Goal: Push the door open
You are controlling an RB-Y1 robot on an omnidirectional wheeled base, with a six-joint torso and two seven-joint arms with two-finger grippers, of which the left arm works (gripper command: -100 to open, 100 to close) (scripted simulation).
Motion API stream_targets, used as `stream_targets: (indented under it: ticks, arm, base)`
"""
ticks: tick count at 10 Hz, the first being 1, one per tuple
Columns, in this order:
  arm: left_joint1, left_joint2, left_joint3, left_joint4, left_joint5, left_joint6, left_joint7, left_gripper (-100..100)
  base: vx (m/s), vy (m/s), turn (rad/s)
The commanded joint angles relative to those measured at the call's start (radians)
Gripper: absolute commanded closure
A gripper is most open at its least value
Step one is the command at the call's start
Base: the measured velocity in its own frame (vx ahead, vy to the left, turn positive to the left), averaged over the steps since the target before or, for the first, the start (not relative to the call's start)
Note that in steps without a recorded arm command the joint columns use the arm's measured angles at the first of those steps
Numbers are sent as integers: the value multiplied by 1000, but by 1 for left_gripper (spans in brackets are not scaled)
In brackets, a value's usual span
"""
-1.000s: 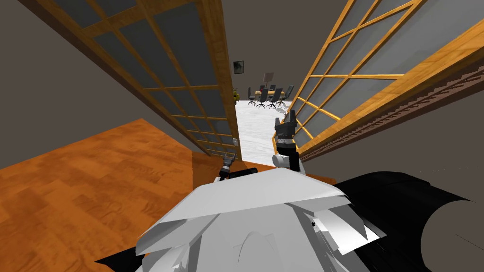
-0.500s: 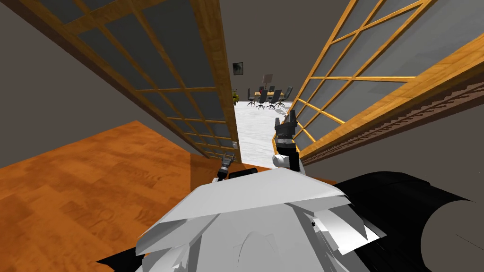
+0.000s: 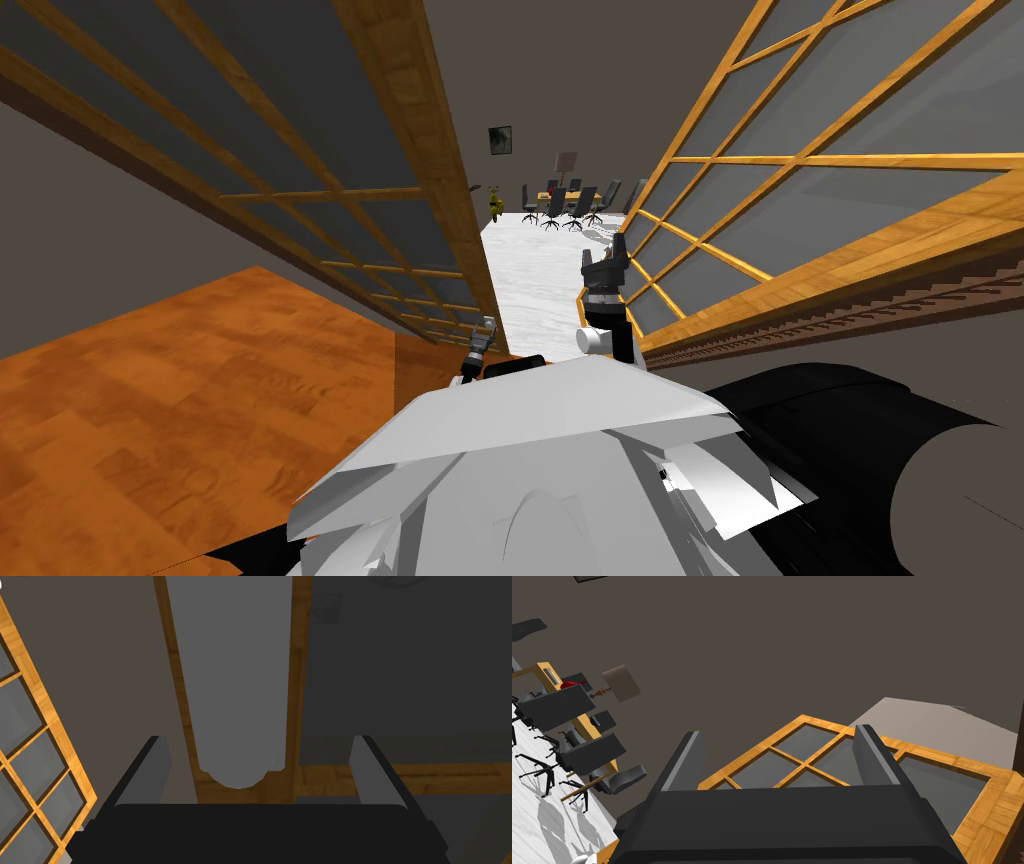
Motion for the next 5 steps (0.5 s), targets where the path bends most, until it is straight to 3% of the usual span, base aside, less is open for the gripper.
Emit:
stream_targets:
  ticks: [1, 2, 3, 5]
  arm:
    - [-11, -29, 5, 16, 4, -5, -4, -100]
    - [-9, -19, 4, 13, 3, -3, -3, -100]
    - [-9, -19, 4, 13, 3, -3, -3, 100]
    - [-9, -19, 4, 13, 3, -3, -3, 100]
  base:
    - [171, -47, -13]
    - [63, -21, 17]
    - [-14, 1, -13]
    - [-23, -2, -16]
